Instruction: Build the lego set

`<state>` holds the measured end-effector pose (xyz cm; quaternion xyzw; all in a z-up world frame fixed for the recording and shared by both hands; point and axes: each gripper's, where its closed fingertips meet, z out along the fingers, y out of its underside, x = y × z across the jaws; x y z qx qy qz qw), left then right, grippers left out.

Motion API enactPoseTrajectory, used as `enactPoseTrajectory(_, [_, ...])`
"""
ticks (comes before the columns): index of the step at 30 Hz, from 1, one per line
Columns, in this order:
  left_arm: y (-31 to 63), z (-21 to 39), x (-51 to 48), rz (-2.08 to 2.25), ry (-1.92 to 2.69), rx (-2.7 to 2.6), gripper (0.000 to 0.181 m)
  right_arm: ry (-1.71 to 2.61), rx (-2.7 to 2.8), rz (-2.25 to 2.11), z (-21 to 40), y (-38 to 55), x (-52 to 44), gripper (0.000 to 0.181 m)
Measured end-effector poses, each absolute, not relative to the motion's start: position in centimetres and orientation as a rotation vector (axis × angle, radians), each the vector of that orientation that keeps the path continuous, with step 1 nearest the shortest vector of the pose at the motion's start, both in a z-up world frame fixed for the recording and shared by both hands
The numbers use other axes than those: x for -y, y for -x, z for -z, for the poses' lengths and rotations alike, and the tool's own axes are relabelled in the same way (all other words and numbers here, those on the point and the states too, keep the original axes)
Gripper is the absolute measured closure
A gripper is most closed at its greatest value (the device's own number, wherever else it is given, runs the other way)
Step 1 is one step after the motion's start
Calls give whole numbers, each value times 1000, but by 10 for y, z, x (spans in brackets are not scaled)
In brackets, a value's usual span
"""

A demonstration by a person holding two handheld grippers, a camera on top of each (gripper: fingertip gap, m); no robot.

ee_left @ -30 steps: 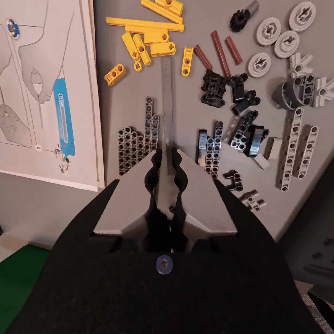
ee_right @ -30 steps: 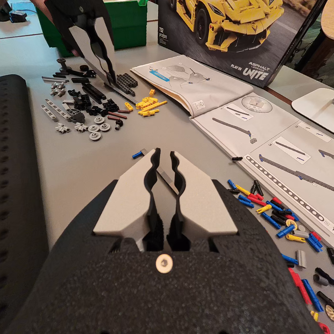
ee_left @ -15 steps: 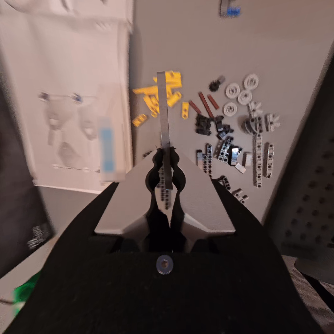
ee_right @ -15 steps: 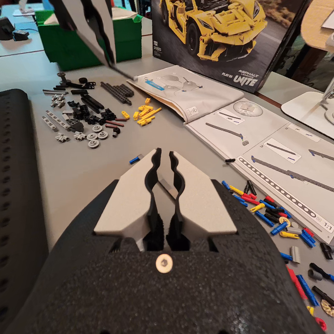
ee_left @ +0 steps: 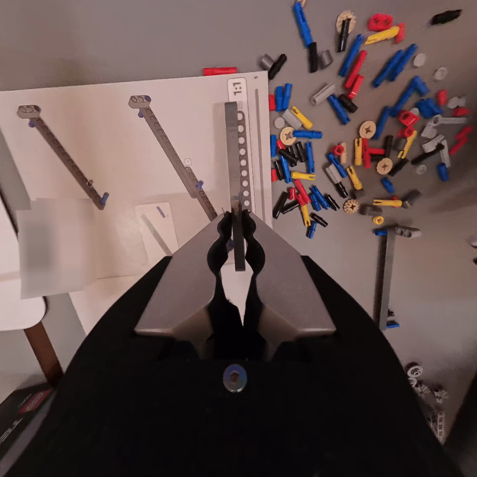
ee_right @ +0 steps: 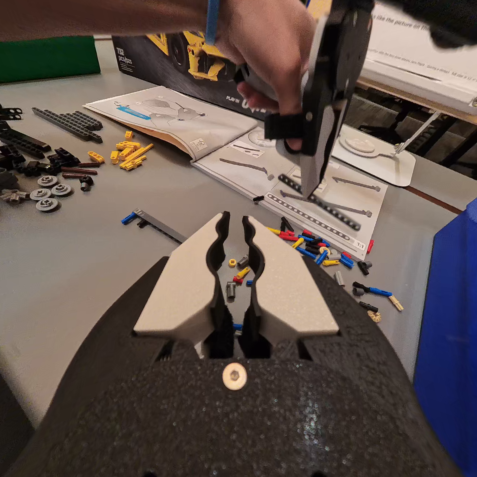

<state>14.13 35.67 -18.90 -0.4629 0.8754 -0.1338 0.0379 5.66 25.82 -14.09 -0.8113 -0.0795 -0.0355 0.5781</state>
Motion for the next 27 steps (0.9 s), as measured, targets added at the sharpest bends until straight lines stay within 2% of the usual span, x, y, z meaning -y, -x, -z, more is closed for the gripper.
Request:
enactPoseTrajectory(5, [-137, 209, -358, 360, 1500, -2717, 176, 1901, 208, 61, 142, -52, -260, 170])
enactPoseTrajectory(27, [-136, 210, -352, 341, 1528, -2710, 175, 1934, 216, 28, 149, -50, -262, 170])
